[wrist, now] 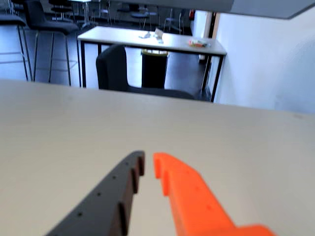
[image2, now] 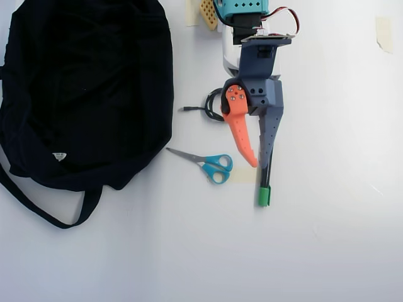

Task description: Put the cable into the black bag

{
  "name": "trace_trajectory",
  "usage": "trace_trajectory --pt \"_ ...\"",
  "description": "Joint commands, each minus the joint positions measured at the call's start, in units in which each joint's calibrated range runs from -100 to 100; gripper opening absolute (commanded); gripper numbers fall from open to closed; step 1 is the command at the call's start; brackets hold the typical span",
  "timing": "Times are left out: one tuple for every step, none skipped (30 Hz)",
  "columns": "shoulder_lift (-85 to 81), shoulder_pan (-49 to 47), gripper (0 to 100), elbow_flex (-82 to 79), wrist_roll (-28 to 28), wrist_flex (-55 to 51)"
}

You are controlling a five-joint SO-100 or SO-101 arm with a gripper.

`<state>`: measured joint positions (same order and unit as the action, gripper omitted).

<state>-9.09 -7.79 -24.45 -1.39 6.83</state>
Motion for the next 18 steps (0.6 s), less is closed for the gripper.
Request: trace_trajectory --pt "2.37 -0.66 2 7.29 -0.02 -0.88" --pt "3.12 -0.66 2 8.91 -0.02 -1.83" --pt "3.78 -0.66 2 10.52 -0.02 -3.04" --pt "4.44 -0.66 2 12.23 -0.02 -4.42" --pt "5.11 -0.66 2 13.94 -0.02 -5.97" --pt "5.61 -0.66 2 15.73 -0.02 -7.69" --pt "6.19 -0.66 2 17.44 -0.02 -9.32" --pt "6.68 -0.59 2 18.88 -0.02 -10.7" --pt "7.1 -0.44 2 20.05 -0.02 -11.56" --pt "7.35 -0.29 3 20.59 -0.02 -11.82" --pt "7.51 -0.14 3 20.68 -0.02 -11.82" --pt "7.51 0.01 3 20.14 -0.02 -11.82" --pt "7.51 0.01 3 19.87 -0.13 -11.82" --pt "7.51 -0.07 2 19.87 -0.44 -11.65" --pt "7.43 0.01 2 19.87 -0.44 -11.48" --pt "7.43 0.08 2 19.87 -0.44 -11.39" --pt "7.43 0.31 2 19.87 -0.44 -11.39" --pt "7.18 0.61 2 19.87 -0.5 -11.39"
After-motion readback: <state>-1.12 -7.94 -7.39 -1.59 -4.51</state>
